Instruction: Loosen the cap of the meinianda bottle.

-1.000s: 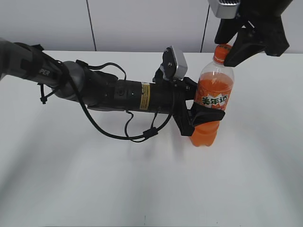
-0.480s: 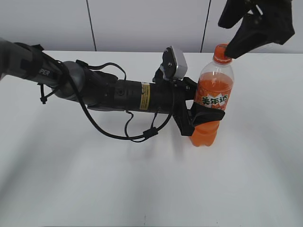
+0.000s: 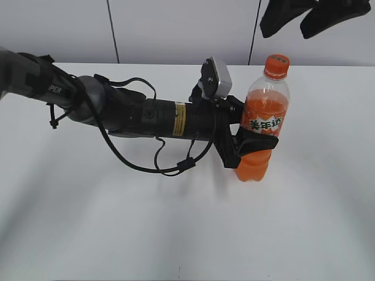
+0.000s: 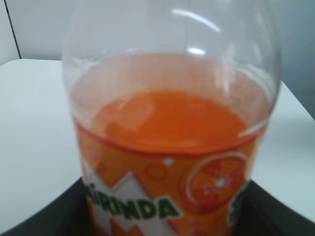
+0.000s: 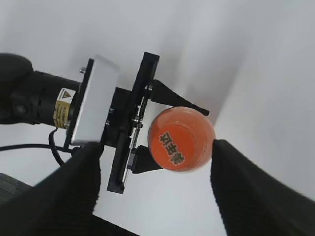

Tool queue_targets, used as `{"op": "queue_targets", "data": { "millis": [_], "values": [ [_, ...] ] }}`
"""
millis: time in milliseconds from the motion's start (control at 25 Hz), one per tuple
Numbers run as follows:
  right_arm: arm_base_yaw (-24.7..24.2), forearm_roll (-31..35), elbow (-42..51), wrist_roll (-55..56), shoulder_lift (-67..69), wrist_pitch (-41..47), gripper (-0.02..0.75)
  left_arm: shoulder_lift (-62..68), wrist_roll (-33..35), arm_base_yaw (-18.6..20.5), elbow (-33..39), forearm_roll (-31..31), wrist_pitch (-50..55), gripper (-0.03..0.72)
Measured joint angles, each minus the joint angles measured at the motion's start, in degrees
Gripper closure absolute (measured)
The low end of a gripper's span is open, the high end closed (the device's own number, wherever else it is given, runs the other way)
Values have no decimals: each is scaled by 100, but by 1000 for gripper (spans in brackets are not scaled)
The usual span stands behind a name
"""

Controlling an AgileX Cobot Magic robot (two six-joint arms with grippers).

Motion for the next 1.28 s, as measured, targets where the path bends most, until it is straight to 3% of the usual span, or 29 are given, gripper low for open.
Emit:
{"op": "queue_targets", "data": {
  "millis": [160,640,760,920,1160,1280],
  "values": [
    [0,-181,0,731,175,41,216,0,0,0,0,0,0,262],
    [0,-270,0,850,641,165,218,0,0,0,0,0,0,262],
    [0,-270,0,850,641,171,274,0,0,0,0,0,0,262],
    [0,-249,0,843,641,234,470,0,0,0,0,-4,0,262],
    [0,-249,0,760,641,245,470,0,0,0,0,-4,0,262],
    [0,-243,0,157,641,245,470,0,0,0,0,-4,0,262]
  ]
}}
